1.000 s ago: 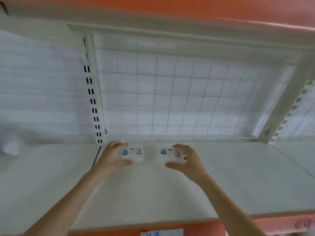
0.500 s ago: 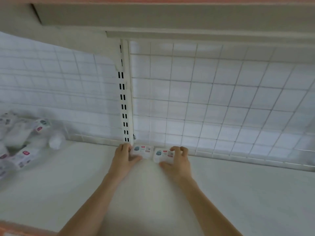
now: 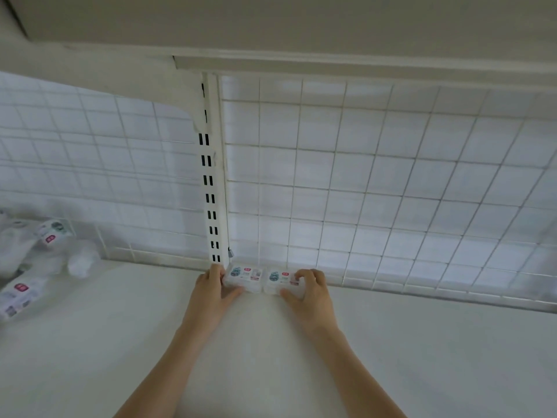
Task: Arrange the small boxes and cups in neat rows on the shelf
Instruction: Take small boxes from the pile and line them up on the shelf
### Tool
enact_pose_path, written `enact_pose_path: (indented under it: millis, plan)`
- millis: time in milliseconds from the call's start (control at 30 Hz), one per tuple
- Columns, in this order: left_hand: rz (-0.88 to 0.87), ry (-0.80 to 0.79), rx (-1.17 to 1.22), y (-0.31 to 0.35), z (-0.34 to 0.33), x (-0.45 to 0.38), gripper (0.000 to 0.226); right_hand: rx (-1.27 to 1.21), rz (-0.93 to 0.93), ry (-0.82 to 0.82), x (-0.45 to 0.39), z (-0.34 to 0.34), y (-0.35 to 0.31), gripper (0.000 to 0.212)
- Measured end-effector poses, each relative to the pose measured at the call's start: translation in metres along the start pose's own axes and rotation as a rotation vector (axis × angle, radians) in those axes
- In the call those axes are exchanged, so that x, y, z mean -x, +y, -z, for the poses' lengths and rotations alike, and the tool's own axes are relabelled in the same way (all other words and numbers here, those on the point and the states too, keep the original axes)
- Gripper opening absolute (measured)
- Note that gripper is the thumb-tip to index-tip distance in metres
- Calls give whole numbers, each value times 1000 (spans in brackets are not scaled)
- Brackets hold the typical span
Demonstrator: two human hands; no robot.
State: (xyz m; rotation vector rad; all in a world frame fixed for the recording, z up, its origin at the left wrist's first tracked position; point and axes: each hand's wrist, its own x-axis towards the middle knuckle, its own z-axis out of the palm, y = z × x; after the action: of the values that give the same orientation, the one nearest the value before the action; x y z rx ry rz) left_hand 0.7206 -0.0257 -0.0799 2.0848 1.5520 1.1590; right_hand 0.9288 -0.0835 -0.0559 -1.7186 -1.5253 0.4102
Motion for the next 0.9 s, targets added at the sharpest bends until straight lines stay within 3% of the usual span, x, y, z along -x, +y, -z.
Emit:
enact_pose_path:
  millis: [300, 433, 533, 600, 733, 800, 900]
  plan:
    - [15, -13, -68, 10, 1, 5, 42, -27, -40, 0, 1, -2, 3, 62]
    - [27, -18, -39, 15, 7, 6, 60, -91, -14, 35, 6, 5, 2, 64]
    - [-30, 25, 9, 23, 22, 17, 52, 61, 111, 94, 21, 16, -2, 49]
    - [-119, 45, 20, 30, 40, 30, 40, 145, 206, 17, 37, 26, -10, 45]
    - [-253, -85, -253, 38, 90, 76, 48, 371, 392, -262, 75, 40, -37, 56]
    - [-263, -103, -372, 39, 117, 109, 50, 386, 498, -293, 94, 41, -56, 68]
    - [-186, -13, -514, 39, 153, 166, 44, 354, 664, -302, 122, 29, -84, 60]
